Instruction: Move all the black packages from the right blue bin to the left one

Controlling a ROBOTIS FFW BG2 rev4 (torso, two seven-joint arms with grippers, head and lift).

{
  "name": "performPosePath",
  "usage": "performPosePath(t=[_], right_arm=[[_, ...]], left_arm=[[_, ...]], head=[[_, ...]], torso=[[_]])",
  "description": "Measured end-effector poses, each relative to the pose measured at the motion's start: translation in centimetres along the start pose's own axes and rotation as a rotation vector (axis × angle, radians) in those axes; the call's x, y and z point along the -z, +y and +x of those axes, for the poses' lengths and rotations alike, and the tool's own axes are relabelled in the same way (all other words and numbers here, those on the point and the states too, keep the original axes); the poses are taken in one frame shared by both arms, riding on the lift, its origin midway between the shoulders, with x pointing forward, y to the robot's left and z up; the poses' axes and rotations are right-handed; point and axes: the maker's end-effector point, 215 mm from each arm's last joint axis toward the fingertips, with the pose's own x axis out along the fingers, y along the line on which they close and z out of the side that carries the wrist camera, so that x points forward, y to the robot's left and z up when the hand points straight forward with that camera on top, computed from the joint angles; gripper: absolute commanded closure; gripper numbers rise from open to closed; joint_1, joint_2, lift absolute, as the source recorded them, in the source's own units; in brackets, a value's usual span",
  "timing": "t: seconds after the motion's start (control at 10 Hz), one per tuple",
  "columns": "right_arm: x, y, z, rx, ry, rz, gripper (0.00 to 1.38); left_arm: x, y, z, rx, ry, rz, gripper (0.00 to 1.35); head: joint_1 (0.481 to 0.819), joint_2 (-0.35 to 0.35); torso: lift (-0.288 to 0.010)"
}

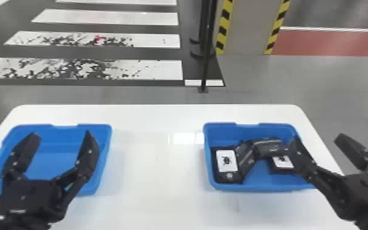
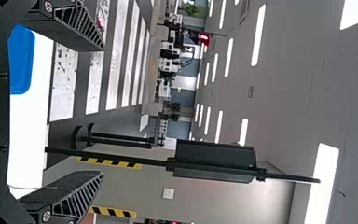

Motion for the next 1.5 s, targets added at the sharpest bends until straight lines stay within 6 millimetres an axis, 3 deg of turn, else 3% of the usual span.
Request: performPosePath(t=[0.4, 1.1, 1.5], right_arm=[[-0.7, -0.1, 0.0, 0.002, -0.039, -0.013, 0.15], [-0.1, 0.1, 0.6, -0.008, -0.031, 0.013, 0.15], [5.7, 2.2, 4.8, -0.086, 0.176, 0.047, 0.15]], left_arm=[[0.0, 0.2, -0.1, -0.005, -0.009, 0.001, 0.10], [0.3, 0.3, -0.2, -0.007, -0.002, -0.003, 0.10], [0.4, 0.4, -0.2, -0.007, -0.003, -0.006, 0.10]], head=[[0.695, -0.051], [0.695, -0.048], [0.695, -0.010]], torso=[[-0.132], [-0.132], [-0.132]])
